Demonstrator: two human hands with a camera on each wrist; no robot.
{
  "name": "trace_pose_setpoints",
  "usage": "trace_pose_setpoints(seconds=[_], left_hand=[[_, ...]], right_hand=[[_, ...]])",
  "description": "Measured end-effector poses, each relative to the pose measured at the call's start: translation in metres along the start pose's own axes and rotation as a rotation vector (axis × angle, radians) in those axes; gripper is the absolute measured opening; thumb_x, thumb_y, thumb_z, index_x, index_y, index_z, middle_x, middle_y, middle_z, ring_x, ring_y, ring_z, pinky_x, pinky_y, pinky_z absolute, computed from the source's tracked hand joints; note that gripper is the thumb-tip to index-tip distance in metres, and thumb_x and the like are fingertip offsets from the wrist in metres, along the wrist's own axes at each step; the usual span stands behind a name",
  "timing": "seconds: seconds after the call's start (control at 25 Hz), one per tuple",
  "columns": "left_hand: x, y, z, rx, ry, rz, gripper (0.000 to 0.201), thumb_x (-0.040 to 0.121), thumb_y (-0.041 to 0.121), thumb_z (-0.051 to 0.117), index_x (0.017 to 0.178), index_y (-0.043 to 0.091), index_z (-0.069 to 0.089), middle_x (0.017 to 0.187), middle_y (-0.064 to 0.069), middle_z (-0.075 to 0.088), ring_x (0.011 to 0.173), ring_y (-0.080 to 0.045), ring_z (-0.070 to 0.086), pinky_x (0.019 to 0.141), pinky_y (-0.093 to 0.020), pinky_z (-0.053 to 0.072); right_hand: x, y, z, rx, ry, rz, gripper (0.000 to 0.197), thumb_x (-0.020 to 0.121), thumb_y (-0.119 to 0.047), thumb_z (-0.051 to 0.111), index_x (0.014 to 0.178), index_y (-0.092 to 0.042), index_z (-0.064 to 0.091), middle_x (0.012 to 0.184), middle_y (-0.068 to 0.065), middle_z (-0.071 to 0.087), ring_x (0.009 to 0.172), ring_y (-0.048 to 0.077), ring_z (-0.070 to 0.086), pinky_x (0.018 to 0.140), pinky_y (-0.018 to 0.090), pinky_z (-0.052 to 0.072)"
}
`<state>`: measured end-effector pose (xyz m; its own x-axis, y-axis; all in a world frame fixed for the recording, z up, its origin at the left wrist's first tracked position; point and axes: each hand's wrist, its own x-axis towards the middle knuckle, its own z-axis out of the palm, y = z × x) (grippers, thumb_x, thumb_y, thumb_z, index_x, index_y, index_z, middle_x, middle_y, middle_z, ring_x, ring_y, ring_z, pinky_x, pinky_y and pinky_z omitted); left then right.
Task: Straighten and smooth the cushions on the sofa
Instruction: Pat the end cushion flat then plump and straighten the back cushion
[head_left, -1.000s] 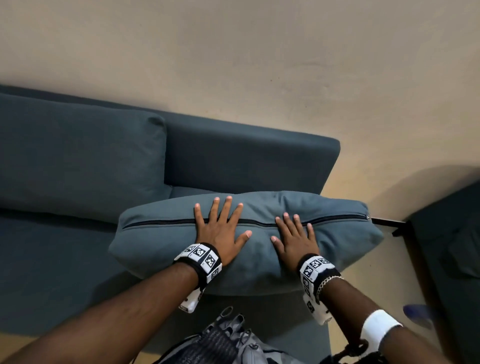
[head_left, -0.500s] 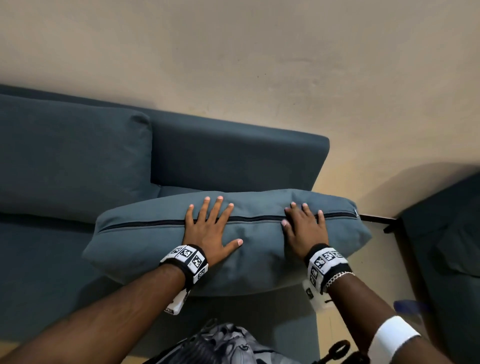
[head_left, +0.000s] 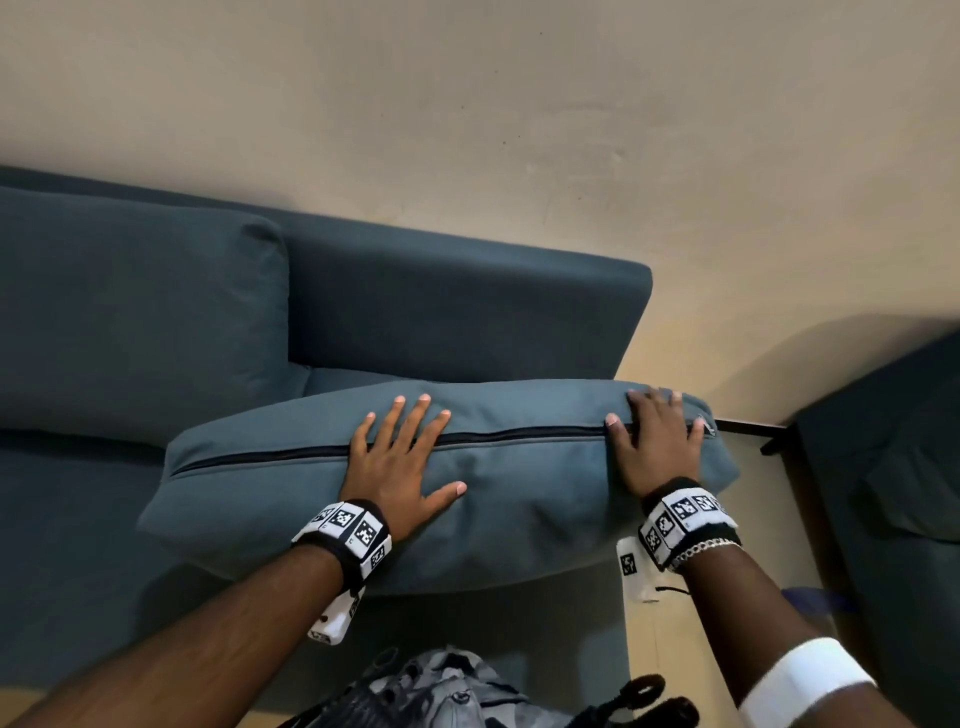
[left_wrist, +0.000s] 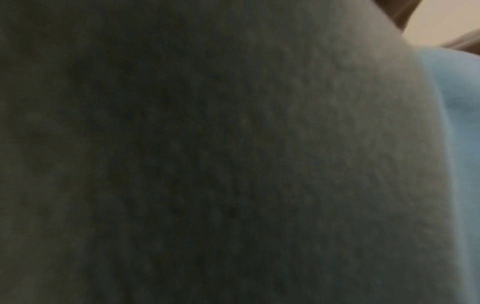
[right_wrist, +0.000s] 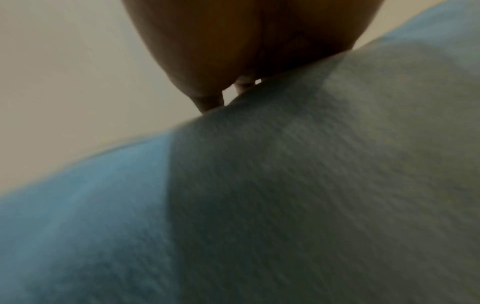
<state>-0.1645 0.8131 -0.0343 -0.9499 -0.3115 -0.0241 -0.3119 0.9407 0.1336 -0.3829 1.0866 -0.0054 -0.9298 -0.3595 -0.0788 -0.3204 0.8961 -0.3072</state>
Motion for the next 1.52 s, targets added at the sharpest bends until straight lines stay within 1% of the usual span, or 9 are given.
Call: trace_pose_setpoints(seconds=[0.12,0.32,0.52,0.6,0.8,1.0,1.2,1.36,1.52], left_hand=[[-0.004,-0.017,-0.004,-0.031,0.019,-0.005,0.098,0.083,0.089,0.031,0.162,0.033,0.016,0.171,0.006,0.009,0.158,-0.021,0.007,0.124,-0.053,0.01],[-0.015,-0.03,-0.001,-0.096,0.03,0.208,0.096,0.081,0.083,0.048,0.153,0.021,0.036,0.169,0.0,0.02,0.156,-0.022,0.018,0.125,-0.048,0.014],[-0.032,-0.061,-0.002,-0.219,0.2,0.143,0.09,0.064,0.082,0.07,0.122,0.016,0.054,0.15,-0.005,0.044,0.149,-0.026,0.034,0.123,-0.056,0.02],[-0.041,-0.071,-0.002,-0.218,0.221,0.142,0.091,0.059,0.086,0.069,0.115,0.014,0.06,0.144,-0.005,0.047,0.146,-0.028,0.038,0.123,-0.057,0.02],[-0.065,-0.073,0.019,-0.133,0.292,0.274,0.059,0.071,0.073,0.067,0.092,0.017,0.068,0.137,-0.008,0.054,0.137,-0.034,0.045,0.121,-0.054,0.02],[-0.043,-0.063,-0.003,-0.149,0.336,0.147,0.025,0.08,0.05,0.063,0.08,0.026,0.064,0.116,0.002,0.059,0.117,-0.029,0.054,0.118,-0.054,0.022],[-0.067,-0.052,-0.053,-0.352,0.445,0.04,0.019,0.087,0.047,0.06,0.082,0.029,0.06,0.095,0.019,0.06,0.094,-0.015,0.06,0.103,-0.049,0.031],[-0.084,-0.05,-0.078,-0.428,0.557,0.092,0.018,0.087,0.04,0.066,0.077,0.026,0.062,0.094,0.019,0.063,0.094,-0.008,0.061,0.104,-0.053,0.033],[-0.031,-0.06,-0.083,-0.536,0.556,0.027,0.025,0.087,0.043,0.067,0.073,0.026,0.055,0.088,0.02,0.064,0.089,-0.005,0.06,0.107,-0.047,0.03]], right_hand=[[-0.016,-0.01,-0.016,0.125,0.424,-0.063,0.059,0.103,-0.047,0.042,0.157,-0.025,0.036,0.173,0.006,0.016,0.161,0.026,0.004,0.127,0.043,-0.013],[-0.009,0.022,0.033,-0.18,-0.232,0.053,0.087,0.084,-0.072,-0.006,0.164,-0.041,0.005,0.175,-0.002,-0.001,0.161,0.025,-0.006,0.127,0.055,-0.005],[-0.029,0.006,0.003,0.088,0.225,-0.262,0.065,0.093,-0.062,0.046,0.145,-0.025,0.054,0.162,0.006,0.041,0.153,0.032,0.03,0.124,0.056,0.022],[-0.059,0.005,0.021,0.022,0.232,-0.451,0.065,0.087,-0.067,0.058,0.139,-0.028,0.06,0.16,0.001,0.045,0.153,0.03,0.031,0.124,0.054,0.023],[-0.077,0.02,0.059,-0.102,0.169,-0.356,0.057,0.085,-0.068,0.052,0.127,-0.035,0.072,0.157,-0.006,0.049,0.154,0.025,0.03,0.12,0.051,0.022],[-0.065,-0.003,0.055,0.009,0.294,-0.32,0.038,0.09,-0.052,0.053,0.108,-0.032,0.079,0.128,-0.008,0.072,0.14,0.022,0.048,0.11,0.045,0.029],[-0.08,-0.021,0.003,0.123,0.412,-0.303,0.029,0.09,-0.043,0.056,0.101,-0.027,0.078,0.108,-0.005,0.077,0.118,0.01,0.058,0.096,0.036,0.026],[-0.102,-0.032,-0.045,0.084,0.493,-0.434,0.022,0.088,-0.036,0.061,0.097,-0.025,0.078,0.105,-0.007,0.075,0.111,0.011,0.059,0.093,0.043,0.031],[-0.05,-0.047,-0.052,0.084,0.408,-0.356,0.032,0.086,-0.054,0.059,0.09,-0.028,0.077,0.103,-0.005,0.077,0.105,0.014,0.063,0.094,0.044,0.031]])
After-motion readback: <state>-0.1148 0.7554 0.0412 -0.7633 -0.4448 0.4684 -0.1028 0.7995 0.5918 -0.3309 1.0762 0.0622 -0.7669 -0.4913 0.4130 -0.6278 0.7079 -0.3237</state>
